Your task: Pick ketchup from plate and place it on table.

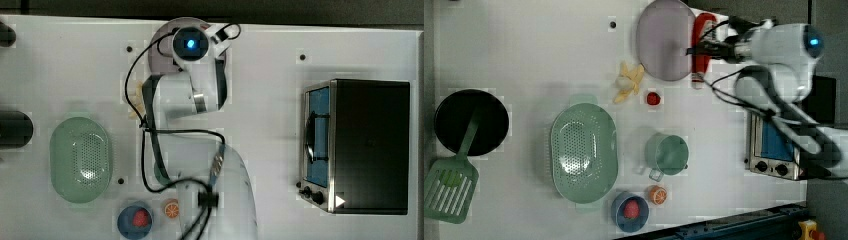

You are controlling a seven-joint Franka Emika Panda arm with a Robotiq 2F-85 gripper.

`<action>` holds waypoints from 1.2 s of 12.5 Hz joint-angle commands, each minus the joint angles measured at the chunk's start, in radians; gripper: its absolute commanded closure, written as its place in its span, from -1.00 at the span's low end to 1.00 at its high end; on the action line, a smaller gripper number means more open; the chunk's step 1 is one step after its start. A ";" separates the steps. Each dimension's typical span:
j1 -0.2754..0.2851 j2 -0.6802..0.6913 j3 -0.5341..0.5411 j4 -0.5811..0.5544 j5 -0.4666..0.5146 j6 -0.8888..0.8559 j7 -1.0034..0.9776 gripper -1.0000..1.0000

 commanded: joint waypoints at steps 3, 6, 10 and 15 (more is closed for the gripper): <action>-0.059 -0.277 0.000 0.040 0.138 -0.260 -0.007 -0.24; -0.082 -0.388 -0.027 -0.018 0.138 -0.406 -0.007 -0.24; -0.095 -0.527 -0.070 -0.177 0.138 -0.437 -0.007 -0.24; -0.096 -0.620 -0.115 -0.404 0.138 -0.356 -0.003 -0.24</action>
